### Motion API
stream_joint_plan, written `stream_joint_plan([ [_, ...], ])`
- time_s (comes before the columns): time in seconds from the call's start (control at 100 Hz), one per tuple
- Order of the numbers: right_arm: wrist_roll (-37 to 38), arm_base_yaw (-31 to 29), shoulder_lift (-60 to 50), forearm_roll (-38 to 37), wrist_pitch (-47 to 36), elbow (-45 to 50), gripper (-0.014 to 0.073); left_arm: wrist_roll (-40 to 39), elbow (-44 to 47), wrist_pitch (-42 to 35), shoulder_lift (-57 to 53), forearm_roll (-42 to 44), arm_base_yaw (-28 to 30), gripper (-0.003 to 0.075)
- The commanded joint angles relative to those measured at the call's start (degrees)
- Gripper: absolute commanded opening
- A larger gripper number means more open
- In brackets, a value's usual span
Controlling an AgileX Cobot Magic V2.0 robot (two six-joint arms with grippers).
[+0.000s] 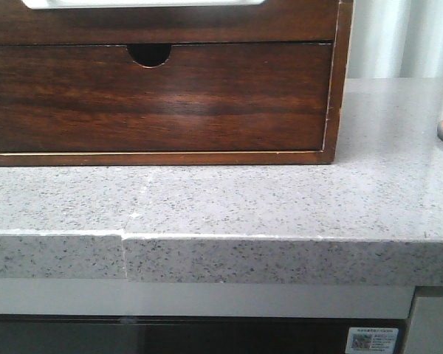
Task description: Put scissors in drawer with both arms
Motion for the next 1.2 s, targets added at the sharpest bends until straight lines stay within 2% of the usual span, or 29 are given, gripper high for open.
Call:
stream_joint_plan([
  [0.0,-0.08,-0.42,-1.11,-0.28,-1.67,0.55,-0.0040,-0.54,1.32,-2.23,-1.81,0.07,3.47,-0.0019],
  [0.11,-0.08,-0.42,-1.11,-0.28,-1.67,0.55,-0.0040,-0.54,1.32,-2.23,-1.81,0.07,2.08,-0.0019],
  [0.33,-0.08,-0.42,-1.11,-0.28,-1.67,0.55,-0.0040,-0.54,1.32,-2.23,-1.81,0.07,-11.52,-0.0019],
  [0.47,-0.08,-0.42,-1.11,-0.28,-1.67,0.55,-0.0040,-0.54,1.32,-2.23,-1.81,0.07,-17.15,-0.0019],
  [0.61,-0.08,-2.31,-1.11,-0.28,-1.67,0.55,-0.0040,-0.54,1.32,-2.23,-1.81,0.07,-17.80,-0.0019],
  [0.77,-0.08,-12.81,-1.11,-0.28,-1.67,0.55,-0.0040,-0.54,1.32,-2.23,-1.81,0.07,-17.01,-0.0019],
  [0.9,-0.08,-18.45,-1.11,-0.28,-1.67,0.55,-0.0040,-0.54,1.32,-2.23,-1.81,0.07,-17.01,-0.0019],
  [1.05,-0.08,-18.37,-1.11,-0.28,-1.67,0.55,-0.0040,-0.54,1.32,-2.23,-1.81,0.07,-17.01,-0.0019],
  [1.19,-0.08,-13.05,-1.11,-0.28,-1.67,0.55,-0.0040,-0.54,1.32,-2.23,-1.81,0.07,-17.01,-0.0019],
])
